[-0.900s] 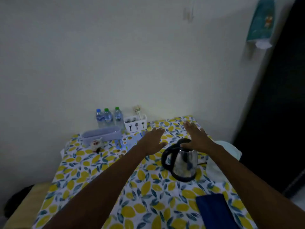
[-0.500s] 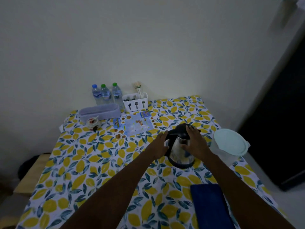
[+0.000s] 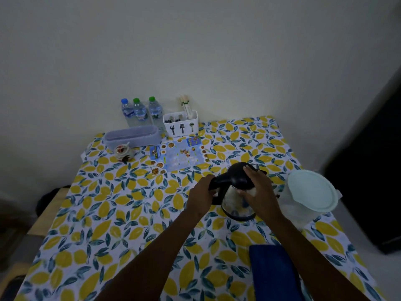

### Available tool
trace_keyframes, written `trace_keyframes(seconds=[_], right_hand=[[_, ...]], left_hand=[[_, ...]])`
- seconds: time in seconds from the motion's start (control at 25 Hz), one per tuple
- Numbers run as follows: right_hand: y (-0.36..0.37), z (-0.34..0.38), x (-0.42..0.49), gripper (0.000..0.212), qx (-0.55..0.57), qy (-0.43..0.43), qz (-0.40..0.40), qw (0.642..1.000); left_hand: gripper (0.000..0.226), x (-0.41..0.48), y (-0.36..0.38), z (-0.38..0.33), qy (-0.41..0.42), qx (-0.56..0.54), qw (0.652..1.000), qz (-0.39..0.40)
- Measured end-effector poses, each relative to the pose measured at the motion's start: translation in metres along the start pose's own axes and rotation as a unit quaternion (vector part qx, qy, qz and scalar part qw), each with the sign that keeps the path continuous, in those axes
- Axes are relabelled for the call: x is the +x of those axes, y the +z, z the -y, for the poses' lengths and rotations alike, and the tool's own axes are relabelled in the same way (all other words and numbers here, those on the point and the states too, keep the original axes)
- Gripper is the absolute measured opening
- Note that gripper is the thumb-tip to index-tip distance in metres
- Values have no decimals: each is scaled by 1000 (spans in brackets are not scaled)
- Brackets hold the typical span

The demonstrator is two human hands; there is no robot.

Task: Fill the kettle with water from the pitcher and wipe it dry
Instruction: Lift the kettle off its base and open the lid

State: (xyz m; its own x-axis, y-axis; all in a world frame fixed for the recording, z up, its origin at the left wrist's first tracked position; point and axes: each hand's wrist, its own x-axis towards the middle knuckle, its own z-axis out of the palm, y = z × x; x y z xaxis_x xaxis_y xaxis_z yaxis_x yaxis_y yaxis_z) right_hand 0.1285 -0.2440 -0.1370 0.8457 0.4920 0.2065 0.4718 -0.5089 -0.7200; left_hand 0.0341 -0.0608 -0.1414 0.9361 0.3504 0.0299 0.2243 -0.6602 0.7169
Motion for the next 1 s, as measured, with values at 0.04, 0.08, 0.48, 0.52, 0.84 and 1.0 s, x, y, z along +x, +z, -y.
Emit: trace_keyframes(seconds=[0.04,0.08,0.48,0.52,0.84,1.0], right_hand=[[0,7,-5,76,0,-8,0,1000],[2,16,-11,75,1,-18,1,1000],[85,90,-99,80,35,-76,77,994],[94,94,-107,81,40,-77,81,993],[120,98,-137,88,-12,-105,95,990],[118,79,-136,101,-131,-82,77,985]], left_hand=[[28,-10,-4,4,5,-5,1000,-21],[29,-21,-11,8,11,-8,999,-42],[45,-146,-95,81,-31,37,997,-59],[45,-153,-99,90,-42,43,997,-54],[36,-179,-107,112,-59,-5,997,-51],[45,-174,-103,94,-43,-14,999,-18]])
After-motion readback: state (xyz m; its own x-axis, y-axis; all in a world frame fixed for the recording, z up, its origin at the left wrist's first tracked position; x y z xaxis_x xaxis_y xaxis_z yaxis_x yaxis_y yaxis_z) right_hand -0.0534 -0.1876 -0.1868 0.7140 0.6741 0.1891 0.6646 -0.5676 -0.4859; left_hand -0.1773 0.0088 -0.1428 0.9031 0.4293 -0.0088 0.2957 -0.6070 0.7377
